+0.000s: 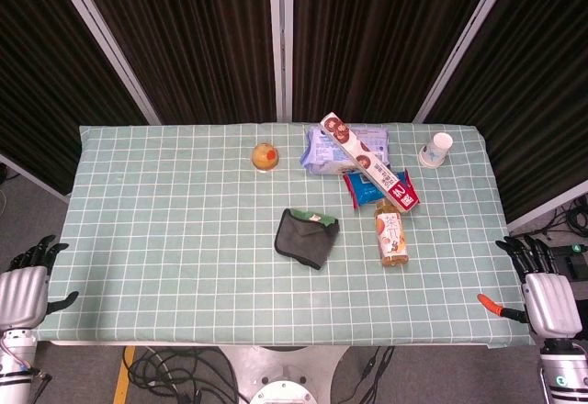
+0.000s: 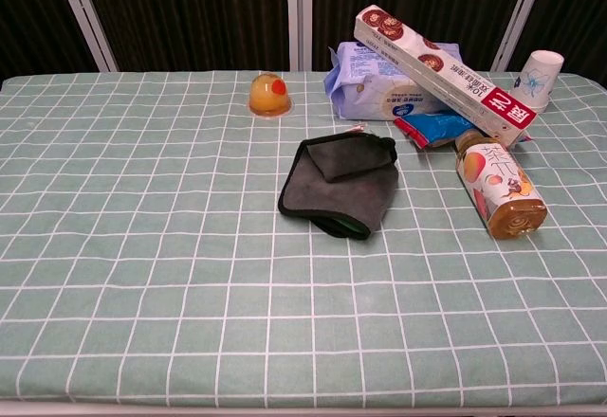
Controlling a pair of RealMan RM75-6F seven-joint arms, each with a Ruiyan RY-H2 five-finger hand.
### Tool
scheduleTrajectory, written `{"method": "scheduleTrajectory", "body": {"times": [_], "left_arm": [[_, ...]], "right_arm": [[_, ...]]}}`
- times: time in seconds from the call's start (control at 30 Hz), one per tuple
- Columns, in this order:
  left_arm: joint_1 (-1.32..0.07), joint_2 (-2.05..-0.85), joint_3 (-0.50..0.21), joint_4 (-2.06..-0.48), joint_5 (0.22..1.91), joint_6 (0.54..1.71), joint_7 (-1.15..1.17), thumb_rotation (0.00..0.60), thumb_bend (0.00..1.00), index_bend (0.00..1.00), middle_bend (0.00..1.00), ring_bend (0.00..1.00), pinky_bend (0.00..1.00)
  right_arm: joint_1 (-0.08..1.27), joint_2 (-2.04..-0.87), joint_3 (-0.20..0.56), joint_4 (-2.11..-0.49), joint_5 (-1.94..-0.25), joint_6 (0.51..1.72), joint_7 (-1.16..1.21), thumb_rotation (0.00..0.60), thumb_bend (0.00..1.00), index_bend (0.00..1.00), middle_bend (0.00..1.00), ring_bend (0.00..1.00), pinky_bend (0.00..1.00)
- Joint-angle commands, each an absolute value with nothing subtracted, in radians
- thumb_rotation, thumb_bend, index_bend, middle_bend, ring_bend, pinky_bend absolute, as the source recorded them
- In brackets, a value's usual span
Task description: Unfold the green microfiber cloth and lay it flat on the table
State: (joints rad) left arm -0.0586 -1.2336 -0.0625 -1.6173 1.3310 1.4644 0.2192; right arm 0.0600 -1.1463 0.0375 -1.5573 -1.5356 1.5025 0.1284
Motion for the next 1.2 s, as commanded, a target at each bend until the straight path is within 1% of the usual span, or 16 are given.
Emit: {"method": "scheduleTrajectory", "body": {"times": [0.03, 0.17, 0.33, 0.43, 0.53, 0.6, 0.67, 0.8, 0.97, 1.07, 1.2], "left_arm": [[-0.057, -1.236, -0.062, -1.614, 1.334, 1.467, 0.217, 0.6, 0.12, 0.29, 0.24, 0.22, 0.25], [-0.054, -1.237, -0.059, -1.61, 1.341, 1.473, 0.212, 0.6, 0.13, 0.29, 0.24, 0.22, 0.25], [-0.051, -1.235, -0.058, -1.613, 1.344, 1.476, 0.208, 0.6, 0.12, 0.3, 0.24, 0.22, 0.25], [-0.052, -1.236, -0.06, -1.611, 1.35, 1.478, 0.204, 0.6, 0.13, 0.3, 0.24, 0.22, 0.25], [-0.053, -1.238, -0.059, -1.607, 1.36, 1.481, 0.197, 0.6, 0.13, 0.3, 0.24, 0.22, 0.25], [-0.053, -1.239, -0.058, -1.605, 1.364, 1.482, 0.193, 0.6, 0.13, 0.3, 0.24, 0.22, 0.25], [-0.052, -1.238, -0.058, -1.605, 1.368, 1.484, 0.188, 0.6, 0.12, 0.3, 0.24, 0.22, 0.25], [-0.049, -1.238, -0.054, -1.606, 1.377, 1.489, 0.182, 0.6, 0.12, 0.3, 0.24, 0.22, 0.25], [-0.046, -1.235, -0.049, -1.607, 1.385, 1.489, 0.177, 0.6, 0.13, 0.3, 0.24, 0.22, 0.25], [-0.046, -1.233, -0.051, -1.607, 1.385, 1.489, 0.173, 0.6, 0.13, 0.3, 0.24, 0.22, 0.25], [-0.047, -1.232, -0.056, -1.602, 1.38, 1.487, 0.166, 0.6, 0.13, 0.3, 0.24, 0.22, 0.25]], "right_arm": [[0.061, -1.146, 0.037, -1.558, -1.537, 1.501, 0.13, 0.517, 0.01, 0.17, 0.13, 0.0, 0.0], [0.063, -1.145, 0.035, -1.562, -1.543, 1.496, 0.138, 0.516, 0.01, 0.18, 0.13, 0.0, 0.0], [0.079, -1.143, 0.038, -1.579, -1.548, 1.475, 0.149, 0.518, 0.01, 0.22, 0.13, 0.0, 0.0], [0.116, -1.148, 0.055, -1.609, -1.549, 1.435, 0.15, 0.519, 0.02, 0.26, 0.13, 0.0, 0.0], [0.183, -1.163, 0.087, -1.654, -1.523, 1.347, 0.101, 0.525, 0.06, 0.3, 0.13, 0.0, 0.0], [0.229, -1.182, 0.11, -1.672, -1.5, 1.291, 0.065, 0.532, 0.07, 0.32, 0.13, 0.0, 0.0], [0.291, -1.215, 0.14, -1.677, -1.465, 1.214, 0.017, 0.546, 0.07, 0.34, 0.13, 0.0, 0.0], [0.407, -1.298, 0.199, -1.646, -1.381, 1.078, -0.033, 0.55, 0.08, 0.37, 0.13, 0.0, 0.0], [0.544, -1.417, 0.253, -1.556, -1.267, 0.934, -0.092, 0.55, 0.09, 0.37, 0.13, 0.0, 0.0], [0.612, -1.485, 0.268, -1.494, -1.209, 0.874, -0.144, 0.549, 0.09, 0.37, 0.13, 0.0, 0.0], [0.684, -1.57, 0.279, -1.408, -1.147, 0.827, -0.202, 0.553, 0.1, 0.37, 0.13, 0.0, 0.0]]}}
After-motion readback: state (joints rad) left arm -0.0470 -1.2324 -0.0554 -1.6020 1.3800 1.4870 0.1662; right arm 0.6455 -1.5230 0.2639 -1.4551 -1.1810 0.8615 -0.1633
